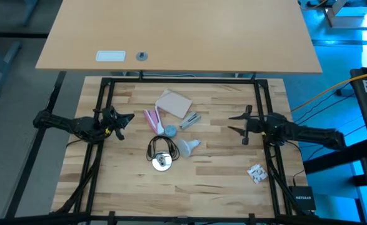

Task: Screw lightbulb
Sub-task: Return to Home Position

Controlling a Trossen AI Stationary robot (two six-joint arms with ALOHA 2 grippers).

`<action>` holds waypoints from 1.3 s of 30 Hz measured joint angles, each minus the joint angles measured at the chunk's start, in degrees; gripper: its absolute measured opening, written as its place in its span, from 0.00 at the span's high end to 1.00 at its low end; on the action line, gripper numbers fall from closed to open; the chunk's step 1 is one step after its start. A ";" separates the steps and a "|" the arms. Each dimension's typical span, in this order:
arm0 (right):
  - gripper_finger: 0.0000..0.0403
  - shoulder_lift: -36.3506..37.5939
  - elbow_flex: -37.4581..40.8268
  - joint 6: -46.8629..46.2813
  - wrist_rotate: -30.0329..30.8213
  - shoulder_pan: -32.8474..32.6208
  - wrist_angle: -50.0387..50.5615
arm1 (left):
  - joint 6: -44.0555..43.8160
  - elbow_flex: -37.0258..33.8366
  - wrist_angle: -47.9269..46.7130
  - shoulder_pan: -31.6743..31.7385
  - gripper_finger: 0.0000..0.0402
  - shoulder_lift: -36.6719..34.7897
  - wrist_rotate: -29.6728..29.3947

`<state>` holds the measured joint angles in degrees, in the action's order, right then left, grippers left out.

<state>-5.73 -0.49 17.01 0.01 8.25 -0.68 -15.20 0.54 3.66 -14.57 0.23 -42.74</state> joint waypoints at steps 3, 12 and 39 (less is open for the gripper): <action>0.55 1.93 0.02 0.01 0.02 0.00 0.01 | 0.01 0.00 -0.01 0.02 1.00 0.00 -0.02; 0.55 5.59 0.02 -0.02 0.01 0.01 -0.04 | 0.02 0.00 -0.02 0.04 1.00 0.02 0.00; 0.55 5.61 0.07 0.00 0.02 0.02 0.06 | 0.01 0.00 -0.02 0.04 1.00 0.11 -0.02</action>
